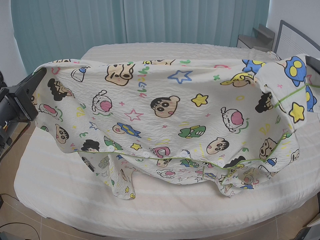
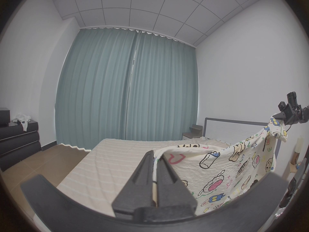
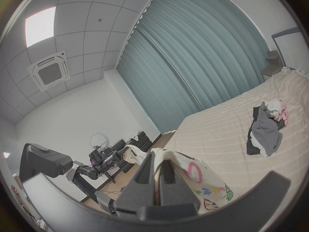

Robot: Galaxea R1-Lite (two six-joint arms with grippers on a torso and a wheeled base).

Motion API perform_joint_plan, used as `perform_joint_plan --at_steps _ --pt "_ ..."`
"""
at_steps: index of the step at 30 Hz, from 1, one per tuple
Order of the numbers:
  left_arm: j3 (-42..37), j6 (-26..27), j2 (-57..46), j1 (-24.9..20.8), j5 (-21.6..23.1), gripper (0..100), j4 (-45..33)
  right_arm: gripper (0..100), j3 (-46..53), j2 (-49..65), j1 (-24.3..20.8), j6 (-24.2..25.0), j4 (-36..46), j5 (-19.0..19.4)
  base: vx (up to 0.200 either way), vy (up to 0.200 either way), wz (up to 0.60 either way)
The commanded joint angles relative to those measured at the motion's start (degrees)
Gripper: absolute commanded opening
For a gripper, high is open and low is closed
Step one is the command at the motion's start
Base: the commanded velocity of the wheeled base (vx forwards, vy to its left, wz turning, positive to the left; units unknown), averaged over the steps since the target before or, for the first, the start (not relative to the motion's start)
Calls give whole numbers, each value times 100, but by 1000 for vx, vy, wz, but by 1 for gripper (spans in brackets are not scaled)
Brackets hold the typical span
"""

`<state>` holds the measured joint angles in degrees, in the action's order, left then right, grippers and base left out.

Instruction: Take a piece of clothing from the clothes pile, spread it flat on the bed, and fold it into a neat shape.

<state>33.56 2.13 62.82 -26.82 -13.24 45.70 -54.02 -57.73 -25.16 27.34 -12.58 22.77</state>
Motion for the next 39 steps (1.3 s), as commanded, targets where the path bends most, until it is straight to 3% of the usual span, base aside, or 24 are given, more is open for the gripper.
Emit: perform_joint_plan --at_steps 1,24,33,39 --pt "-7 -2 -6 1 -3 0 0 0 -12 -19 -15 -1 -8 8 0 200 0" --pt "-43 24 -121 1 -3 0 0 0 -39 -36 -85 -27 -8 -1 0 200 0" --pt "-104 33 -121 1 -3 0 -9 0 -4 -27 -85 -27 -8 -10 0 0 0" --pt "-201 24 -121 -8 14 0 0 0 23 -1 -85 -36 -8 -10 -200 0 0"
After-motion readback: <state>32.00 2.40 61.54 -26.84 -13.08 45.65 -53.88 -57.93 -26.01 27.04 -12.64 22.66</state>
